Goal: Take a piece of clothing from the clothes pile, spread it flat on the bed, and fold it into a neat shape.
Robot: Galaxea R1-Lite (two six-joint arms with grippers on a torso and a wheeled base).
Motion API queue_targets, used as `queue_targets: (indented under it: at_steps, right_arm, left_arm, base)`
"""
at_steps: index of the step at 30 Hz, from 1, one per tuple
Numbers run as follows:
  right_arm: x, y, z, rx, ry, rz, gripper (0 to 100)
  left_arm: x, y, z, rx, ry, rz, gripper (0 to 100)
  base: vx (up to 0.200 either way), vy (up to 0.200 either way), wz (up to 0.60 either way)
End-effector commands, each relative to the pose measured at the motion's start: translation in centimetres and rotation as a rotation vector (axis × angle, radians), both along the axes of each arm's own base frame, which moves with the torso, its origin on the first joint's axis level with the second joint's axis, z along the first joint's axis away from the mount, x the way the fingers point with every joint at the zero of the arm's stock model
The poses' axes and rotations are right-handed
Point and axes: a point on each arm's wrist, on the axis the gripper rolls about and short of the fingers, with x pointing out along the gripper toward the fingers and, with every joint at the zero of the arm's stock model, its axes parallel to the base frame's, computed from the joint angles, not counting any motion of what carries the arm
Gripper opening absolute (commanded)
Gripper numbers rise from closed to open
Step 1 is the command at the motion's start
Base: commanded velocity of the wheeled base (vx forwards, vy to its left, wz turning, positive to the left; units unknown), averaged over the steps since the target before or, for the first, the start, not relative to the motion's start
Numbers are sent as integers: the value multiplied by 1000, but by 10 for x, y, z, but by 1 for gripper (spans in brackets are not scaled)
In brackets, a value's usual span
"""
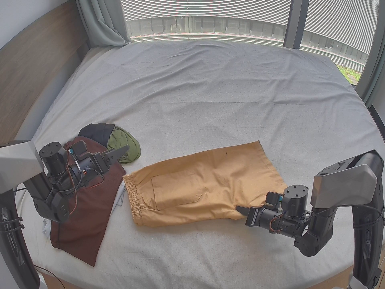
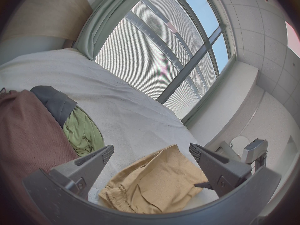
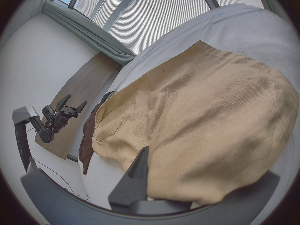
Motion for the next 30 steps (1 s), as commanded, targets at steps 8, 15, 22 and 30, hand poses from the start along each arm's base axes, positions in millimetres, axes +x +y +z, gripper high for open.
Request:
queue_targets:
  at_steps: [8, 15, 22, 30]
  right_arm:
    - [-6, 0, 2, -15, 2, -3, 0]
    - [-21, -3, -4, -43, 57, 18, 100]
    - [-43, -7, -10, -50, 148, 108, 100]
    - [-68, -9, 15, 4, 145, 300, 100]
  left_arm:
    - [4, 1, -27, 137, -37, -38, 100]
    - [-3, -3, -23, 132, -32, -84, 100]
    - [-4, 1, -13, 136, -68, -105, 100]
    - [-5, 1, -7, 137, -88, -104, 100]
  base:
    - [0, 0, 0]
    - [0, 0, 0]
    - [0, 0, 0]
    - [0, 0, 0]
